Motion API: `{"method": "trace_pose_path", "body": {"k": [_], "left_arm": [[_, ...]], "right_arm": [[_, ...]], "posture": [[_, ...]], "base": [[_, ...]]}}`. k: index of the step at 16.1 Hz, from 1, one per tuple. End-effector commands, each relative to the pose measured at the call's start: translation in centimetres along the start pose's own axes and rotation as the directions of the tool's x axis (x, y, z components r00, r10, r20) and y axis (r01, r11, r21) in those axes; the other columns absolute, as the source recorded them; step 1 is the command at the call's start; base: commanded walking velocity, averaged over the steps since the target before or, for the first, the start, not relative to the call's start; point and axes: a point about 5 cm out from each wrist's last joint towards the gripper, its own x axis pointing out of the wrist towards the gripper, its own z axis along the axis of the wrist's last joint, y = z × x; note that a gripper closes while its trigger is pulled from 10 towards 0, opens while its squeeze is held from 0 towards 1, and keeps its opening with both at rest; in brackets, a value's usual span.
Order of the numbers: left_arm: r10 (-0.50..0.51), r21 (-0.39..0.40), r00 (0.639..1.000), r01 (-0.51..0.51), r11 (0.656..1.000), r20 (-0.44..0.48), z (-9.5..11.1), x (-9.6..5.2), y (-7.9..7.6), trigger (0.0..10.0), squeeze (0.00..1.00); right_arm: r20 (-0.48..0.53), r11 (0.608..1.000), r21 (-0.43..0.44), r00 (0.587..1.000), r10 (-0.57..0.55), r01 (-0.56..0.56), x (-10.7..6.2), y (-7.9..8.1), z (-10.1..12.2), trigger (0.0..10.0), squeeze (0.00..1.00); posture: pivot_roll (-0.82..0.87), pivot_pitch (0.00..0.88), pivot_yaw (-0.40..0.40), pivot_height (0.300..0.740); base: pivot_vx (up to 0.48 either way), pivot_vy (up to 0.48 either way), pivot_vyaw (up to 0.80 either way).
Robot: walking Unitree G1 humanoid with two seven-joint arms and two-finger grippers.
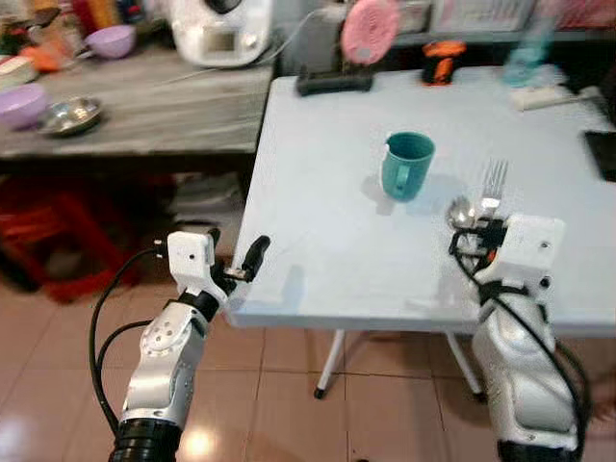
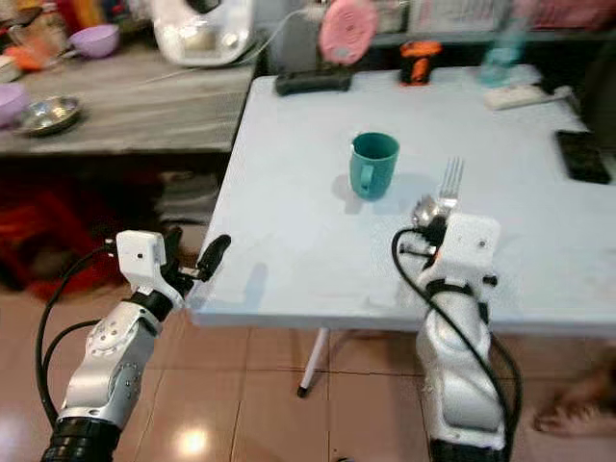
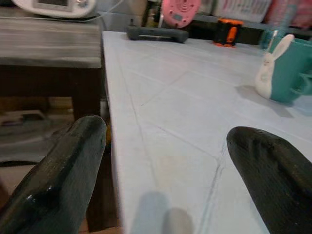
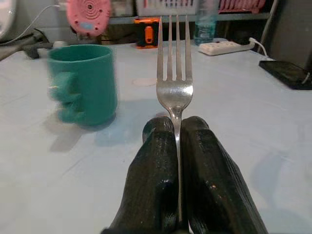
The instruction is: Setting the table
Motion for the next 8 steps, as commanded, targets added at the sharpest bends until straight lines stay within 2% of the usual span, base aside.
{"method": "trace_pose_path", "body": {"k": [1, 8], "left_arm": [[0.025, 0.011, 1.000, -0.026, 1.000, 0.011, 0.23, -0.14, 0.73, 10.0, 0.00], [0.060, 0.018, 0.998, -0.060, 0.998, 0.011, 0.08, -0.04, 0.94, 10.0, 0.00]], "right_arm": [[0.010, 1.000, 0.002, 1.000, 0.019, -0.019, 0.01, 0.44, 0.13, 10.0, 0.00], [0.021, 0.999, -0.007, 0.999, 0.042, -0.042, 0.11, 0.62, 0.19, 10.0, 0.00]], "posture": [[-0.14, 0.070, 0.083, 0.740], [-0.14, 0.070, 0.082, 0.740]], "base": [[0.000, 0.375, 0.00], [0.000, 0.387, 0.00]]}}
